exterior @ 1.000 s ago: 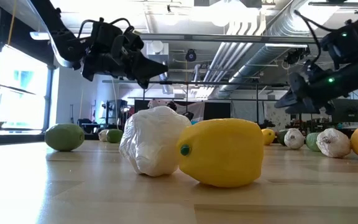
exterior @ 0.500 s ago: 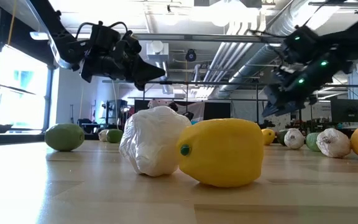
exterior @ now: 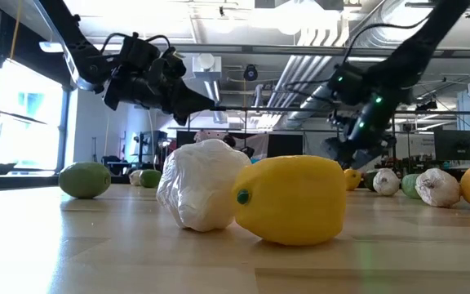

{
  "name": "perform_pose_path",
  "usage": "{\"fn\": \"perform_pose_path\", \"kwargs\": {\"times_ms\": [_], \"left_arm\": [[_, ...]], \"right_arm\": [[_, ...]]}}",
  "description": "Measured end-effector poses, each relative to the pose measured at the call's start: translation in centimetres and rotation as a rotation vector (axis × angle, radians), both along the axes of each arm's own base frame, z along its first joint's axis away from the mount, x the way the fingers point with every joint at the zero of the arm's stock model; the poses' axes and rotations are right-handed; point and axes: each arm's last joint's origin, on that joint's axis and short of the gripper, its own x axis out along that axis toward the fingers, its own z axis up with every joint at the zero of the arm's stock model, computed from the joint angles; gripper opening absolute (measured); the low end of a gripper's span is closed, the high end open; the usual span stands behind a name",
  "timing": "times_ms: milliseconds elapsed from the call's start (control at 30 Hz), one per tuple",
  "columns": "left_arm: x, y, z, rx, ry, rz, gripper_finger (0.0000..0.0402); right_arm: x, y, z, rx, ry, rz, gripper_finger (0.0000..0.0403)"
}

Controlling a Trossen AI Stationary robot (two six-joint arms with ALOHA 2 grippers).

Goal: Sort produce into baskets
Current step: Put the lemon into the transparent bin

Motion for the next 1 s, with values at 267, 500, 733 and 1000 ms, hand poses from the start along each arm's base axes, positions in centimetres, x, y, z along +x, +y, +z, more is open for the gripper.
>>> {"fn": "perform_pose_path", "kwargs": {"times_ms": [267,500,733,1000], "left_arm": [[0.0,0.0,0.0,0.002,0.002,-0.002,0.0],[-0.1,0.1,0.0,0.002,0.001,0.003,0.0],[-0.4,0.6,0.0,0.002,0.002,0.023,0.0],[-0.4,0.6,-0.1,-0.006,0.014,0.021,0.0]], "right_arm": [[1.3,-1.6,-1.7,0.088,0.036,-0.019,0.026],[1.6,-2.0,-1.5,0.13,0.012,-0.016,0.0168],[1.5,-1.3,0.8,0.143,-0.063,0.085,0.0109],[3.0,0.8,2.9,0.188,-0.211,0.348,0.0118]]}}
